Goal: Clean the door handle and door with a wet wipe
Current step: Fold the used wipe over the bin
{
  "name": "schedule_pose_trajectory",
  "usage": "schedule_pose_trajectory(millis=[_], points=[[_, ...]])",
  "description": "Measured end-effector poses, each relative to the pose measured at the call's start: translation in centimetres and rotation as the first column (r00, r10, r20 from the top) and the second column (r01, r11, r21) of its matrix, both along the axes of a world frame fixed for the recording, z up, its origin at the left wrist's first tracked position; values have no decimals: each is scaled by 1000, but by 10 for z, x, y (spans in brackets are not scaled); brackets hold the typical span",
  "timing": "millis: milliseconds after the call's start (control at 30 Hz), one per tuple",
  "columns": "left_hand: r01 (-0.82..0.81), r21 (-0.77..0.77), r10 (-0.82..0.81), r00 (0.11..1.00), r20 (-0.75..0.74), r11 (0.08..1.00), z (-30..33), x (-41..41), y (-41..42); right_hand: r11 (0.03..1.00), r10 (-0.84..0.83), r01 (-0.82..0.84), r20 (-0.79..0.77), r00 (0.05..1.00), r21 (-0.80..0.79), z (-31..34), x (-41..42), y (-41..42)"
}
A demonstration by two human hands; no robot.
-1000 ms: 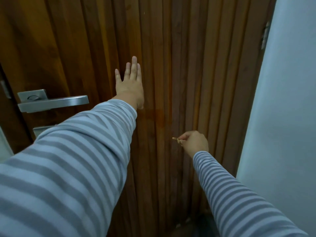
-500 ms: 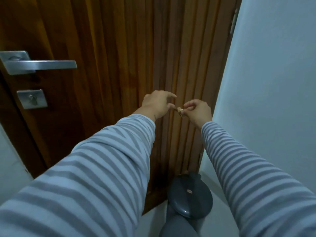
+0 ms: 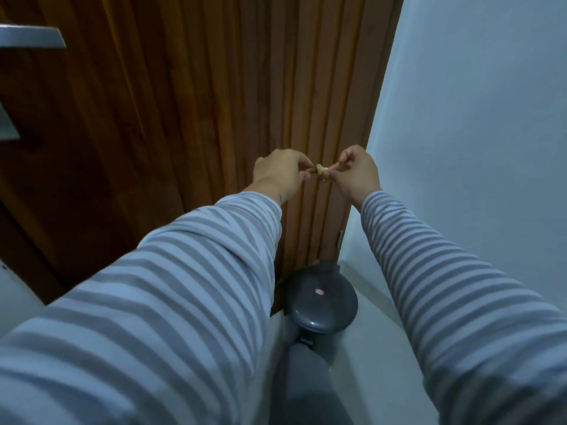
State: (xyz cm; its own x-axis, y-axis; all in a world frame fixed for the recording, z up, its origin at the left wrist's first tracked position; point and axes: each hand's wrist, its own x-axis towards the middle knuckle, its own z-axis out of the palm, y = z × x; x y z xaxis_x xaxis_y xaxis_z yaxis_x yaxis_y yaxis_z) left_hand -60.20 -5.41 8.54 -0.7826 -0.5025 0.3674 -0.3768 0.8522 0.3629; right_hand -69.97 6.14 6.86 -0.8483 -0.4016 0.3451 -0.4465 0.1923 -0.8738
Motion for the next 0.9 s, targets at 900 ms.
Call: schedule_pose_trajectory(millis=[900], points=[[-78,518,-85,955,284,852,-195,-7,62,941,-138,-2,389,911,339,-202,24,54]])
